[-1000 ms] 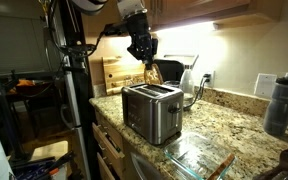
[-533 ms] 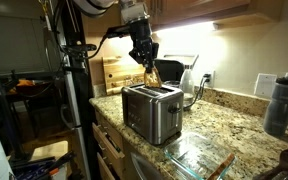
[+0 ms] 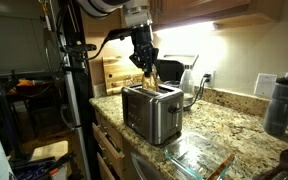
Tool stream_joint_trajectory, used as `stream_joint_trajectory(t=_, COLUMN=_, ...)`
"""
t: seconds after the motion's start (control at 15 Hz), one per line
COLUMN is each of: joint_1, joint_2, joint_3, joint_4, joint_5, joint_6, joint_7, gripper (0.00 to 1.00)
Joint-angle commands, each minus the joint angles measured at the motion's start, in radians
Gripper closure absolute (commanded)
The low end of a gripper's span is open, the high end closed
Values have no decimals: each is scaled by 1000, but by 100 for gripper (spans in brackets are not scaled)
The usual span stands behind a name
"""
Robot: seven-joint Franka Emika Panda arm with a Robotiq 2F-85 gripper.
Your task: Put the slices of bread from the glass bowl in the toaster
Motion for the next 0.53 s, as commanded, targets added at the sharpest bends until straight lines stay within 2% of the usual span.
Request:
stream_joint_trajectory(t=0.0, joint_1=29, joint_2=-9, joint_3=-33, joint_4=-7, joint_5=48, joint_6=-4, joint_7=-43, gripper=90)
stream_joint_trajectory(t=0.33, joint_1=27, joint_2=-10, joint_3=-34, joint_4=-10, joint_5=72, joint_6=-4, joint_7=-68, gripper=90)
stream_joint_trajectory(t=0.4, joint_1=27, joint_2=-9, joint_3=-33, joint_4=-11, joint_5=73, joint_6=-2, joint_7=-72, gripper=66)
stream_joint_trajectory(t=0.47, joint_1=27, joint_2=-9, joint_3=-34, joint_4=-11, joint_5=75, joint_6=-3, joint_7=-74, gripper=59)
